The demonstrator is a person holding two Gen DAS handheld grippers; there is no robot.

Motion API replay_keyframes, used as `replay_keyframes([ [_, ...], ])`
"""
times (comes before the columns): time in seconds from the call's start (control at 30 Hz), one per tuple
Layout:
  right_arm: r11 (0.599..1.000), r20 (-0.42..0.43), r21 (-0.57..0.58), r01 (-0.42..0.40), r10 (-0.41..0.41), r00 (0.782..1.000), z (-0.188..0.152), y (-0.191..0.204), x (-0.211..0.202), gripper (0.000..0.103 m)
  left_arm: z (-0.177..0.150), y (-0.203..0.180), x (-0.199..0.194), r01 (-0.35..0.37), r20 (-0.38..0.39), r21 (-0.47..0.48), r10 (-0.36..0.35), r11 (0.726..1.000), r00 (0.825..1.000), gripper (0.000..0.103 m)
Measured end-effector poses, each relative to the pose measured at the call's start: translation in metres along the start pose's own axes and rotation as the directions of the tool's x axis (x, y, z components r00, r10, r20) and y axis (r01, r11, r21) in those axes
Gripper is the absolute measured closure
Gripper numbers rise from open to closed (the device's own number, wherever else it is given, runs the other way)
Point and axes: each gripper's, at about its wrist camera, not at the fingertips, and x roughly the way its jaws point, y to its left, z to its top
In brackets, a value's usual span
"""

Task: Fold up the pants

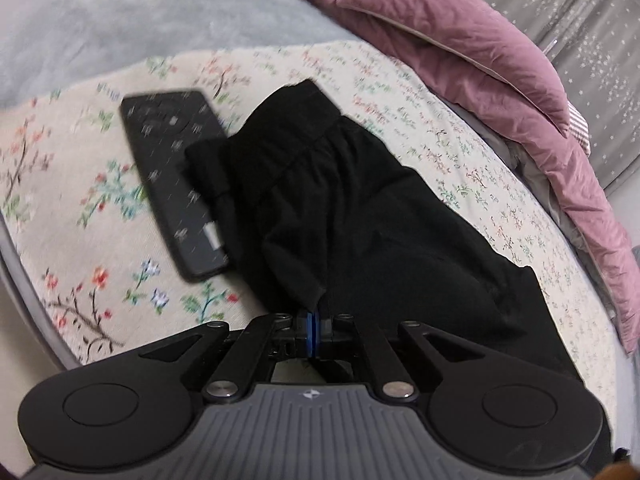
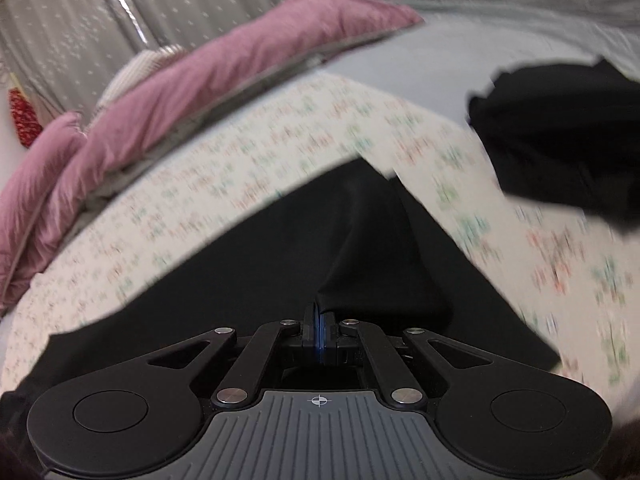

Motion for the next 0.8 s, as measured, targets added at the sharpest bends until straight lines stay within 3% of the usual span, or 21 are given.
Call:
replay_keyframes([
  [0.1, 1.0, -0.028, 0.0, 0.018, -0.018, 0.999, -0.012, -0.01, 0.004, 0.103, 0.002, 0.013, 0.003, 0.065, 0.004, -0.072, -0.065, 0.995, 0.998, 0.08],
  [0.23, 1.0, -0.032, 0.011, 0.011, -0.011, 0.999, -0.024, -0.019, 0.01, 0.1, 0.006, 0.031, -0.002, 0.202, 0.102, -0.178, -0.186, 0.963, 0.977, 0.065],
  [0.33, 0.998, -0.021, 0.064, -0.024, 0.025, 0.999, -0.025, -0.027, 0.009, 0.098, 0.008, 0.043, -0.003, 0.272, 0.18, -0.243, -0.232, 0.931, 0.956, 0.064],
  [0.47, 0.986, -0.003, 0.13, -0.101, 0.103, 0.995, -0.02, -0.035, 0.011, 0.083, 0.008, 0.051, 0.01, 0.336, 0.216, -0.303, -0.279, 0.892, 0.936, 0.064],
  [0.57, 0.975, 0.024, 0.178, -0.132, 0.13, 0.991, -0.017, -0.042, 0.012, 0.082, 0.0, 0.053, 0.003, 0.367, 0.302, -0.332, -0.271, 0.869, 0.914, 0.066],
  [0.63, 0.972, 0.046, 0.194, -0.133, 0.127, 0.991, -0.016, -0.044, 0.014, 0.082, -0.004, 0.047, -0.01, 0.333, 0.38, -0.27, -0.218, 0.903, 0.899, 0.081],
  [0.73, 0.973, 0.096, 0.202, -0.109, 0.091, 0.991, -0.01, -0.047, 0.017, 0.082, -0.004, 0.023, -0.026, 0.223, 0.437, -0.136, -0.143, 0.965, 0.888, 0.082],
  [0.8, 0.984, 0.127, 0.163, -0.069, 0.048, 0.991, -0.007, -0.045, 0.017, 0.099, -0.007, 0.011, -0.035, 0.154, 0.459, -0.072, -0.104, 0.986, 0.882, 0.083],
])
